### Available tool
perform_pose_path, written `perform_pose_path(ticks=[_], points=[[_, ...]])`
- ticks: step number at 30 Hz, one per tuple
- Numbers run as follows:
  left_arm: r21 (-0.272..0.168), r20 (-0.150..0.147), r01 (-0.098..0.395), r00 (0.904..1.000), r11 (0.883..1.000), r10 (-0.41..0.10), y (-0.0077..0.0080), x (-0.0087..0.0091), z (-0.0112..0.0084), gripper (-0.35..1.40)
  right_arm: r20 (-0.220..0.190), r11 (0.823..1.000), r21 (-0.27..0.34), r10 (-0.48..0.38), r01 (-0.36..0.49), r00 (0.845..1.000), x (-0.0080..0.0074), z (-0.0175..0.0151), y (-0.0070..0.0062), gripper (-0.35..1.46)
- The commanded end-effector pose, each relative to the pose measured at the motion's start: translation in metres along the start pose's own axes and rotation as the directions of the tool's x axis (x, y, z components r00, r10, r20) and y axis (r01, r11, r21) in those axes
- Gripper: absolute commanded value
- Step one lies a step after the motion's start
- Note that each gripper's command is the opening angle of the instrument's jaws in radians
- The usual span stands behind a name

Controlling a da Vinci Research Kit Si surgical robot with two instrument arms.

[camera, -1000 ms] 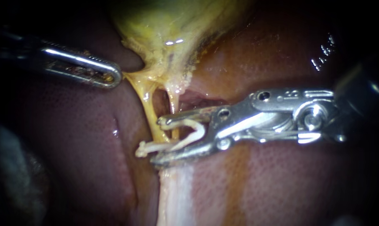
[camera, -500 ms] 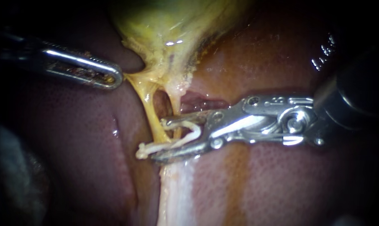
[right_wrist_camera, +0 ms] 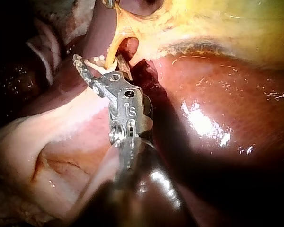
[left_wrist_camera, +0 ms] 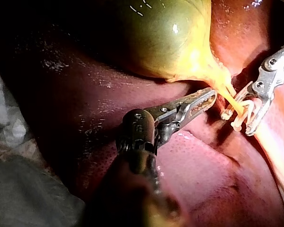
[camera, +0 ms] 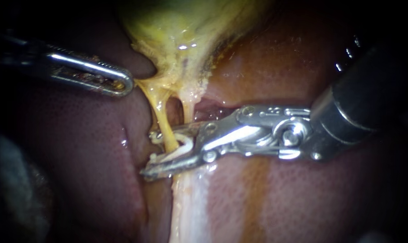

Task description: Clipping second clip left tube

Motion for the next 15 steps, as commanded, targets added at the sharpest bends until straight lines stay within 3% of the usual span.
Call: perform_pose_path(ticks=[1,15], points=[[0.0,0.0,0.0,1.0,1.0,0.0,0.0,0.0,0.0,-0.35,-0.002,1.0,0.006,-0.003,0.003,1.0,0.0002,0.0,-0.0003,0.46],[0.0,0.0,0.0,1.0,1.0,0.0,0.0,0.0,-0.0001,-0.35,-0.051,0.997,0.082,-0.008,0.012,0.999,0.0022,-0.0004,-0.0053,0.48]])
